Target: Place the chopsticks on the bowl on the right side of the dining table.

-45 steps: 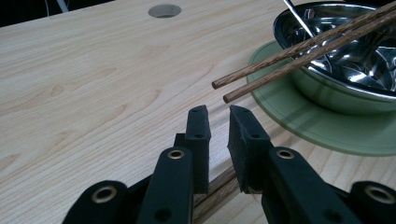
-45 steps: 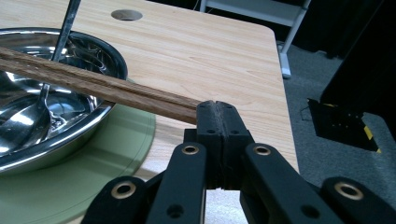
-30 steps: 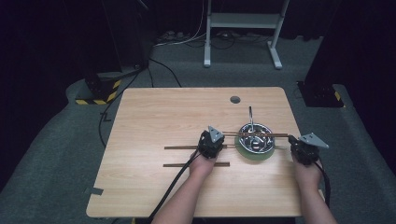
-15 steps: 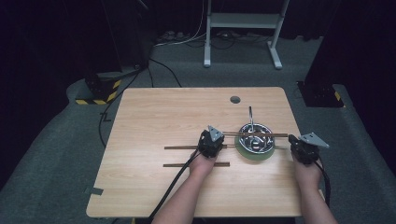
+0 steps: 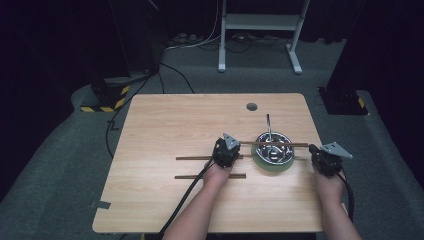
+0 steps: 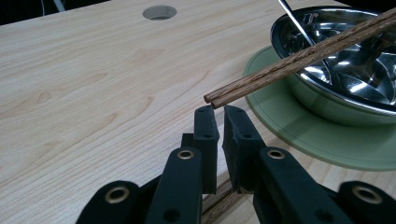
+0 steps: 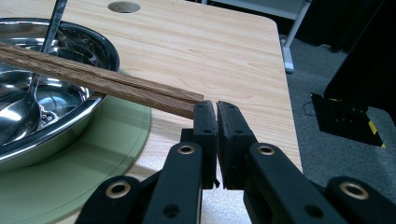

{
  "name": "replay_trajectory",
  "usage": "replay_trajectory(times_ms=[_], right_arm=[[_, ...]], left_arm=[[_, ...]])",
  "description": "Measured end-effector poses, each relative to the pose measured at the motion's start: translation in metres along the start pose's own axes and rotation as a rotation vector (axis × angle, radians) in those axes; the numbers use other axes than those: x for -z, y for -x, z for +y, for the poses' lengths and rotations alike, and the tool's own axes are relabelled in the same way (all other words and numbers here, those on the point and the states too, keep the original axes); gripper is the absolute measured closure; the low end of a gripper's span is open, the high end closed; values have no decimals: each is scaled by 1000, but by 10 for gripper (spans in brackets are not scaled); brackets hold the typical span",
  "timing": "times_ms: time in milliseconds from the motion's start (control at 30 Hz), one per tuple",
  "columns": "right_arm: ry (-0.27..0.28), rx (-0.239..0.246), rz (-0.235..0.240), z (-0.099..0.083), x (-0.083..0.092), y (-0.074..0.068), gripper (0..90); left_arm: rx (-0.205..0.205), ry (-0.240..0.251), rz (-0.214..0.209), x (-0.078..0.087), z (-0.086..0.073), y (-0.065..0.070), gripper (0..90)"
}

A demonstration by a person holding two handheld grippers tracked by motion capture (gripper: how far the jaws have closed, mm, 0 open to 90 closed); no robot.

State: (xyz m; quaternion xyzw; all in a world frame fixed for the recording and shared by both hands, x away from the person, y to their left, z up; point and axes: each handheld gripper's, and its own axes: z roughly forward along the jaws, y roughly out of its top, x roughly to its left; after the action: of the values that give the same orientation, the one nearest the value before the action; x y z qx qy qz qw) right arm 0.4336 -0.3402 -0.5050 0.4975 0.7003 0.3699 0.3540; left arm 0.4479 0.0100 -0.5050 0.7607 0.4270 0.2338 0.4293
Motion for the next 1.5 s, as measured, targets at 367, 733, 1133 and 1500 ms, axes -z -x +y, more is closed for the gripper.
replay_trajectory(times_ms=[367, 733, 1133, 1500], right_arm=[[4, 2, -4, 0, -1, 0, 860], [20, 14, 16, -3, 10, -7, 856], [4, 7, 12, -4, 4, -4, 849], [8, 10, 8, -3, 5, -4, 835]], left_arm=[[-11, -6, 4, 0, 0, -3, 829], [-8, -6, 4, 0, -1, -2, 829], [-17, -4, 3, -1, -1, -2, 831], [-16, -14, 2, 0, -3, -3, 811]])
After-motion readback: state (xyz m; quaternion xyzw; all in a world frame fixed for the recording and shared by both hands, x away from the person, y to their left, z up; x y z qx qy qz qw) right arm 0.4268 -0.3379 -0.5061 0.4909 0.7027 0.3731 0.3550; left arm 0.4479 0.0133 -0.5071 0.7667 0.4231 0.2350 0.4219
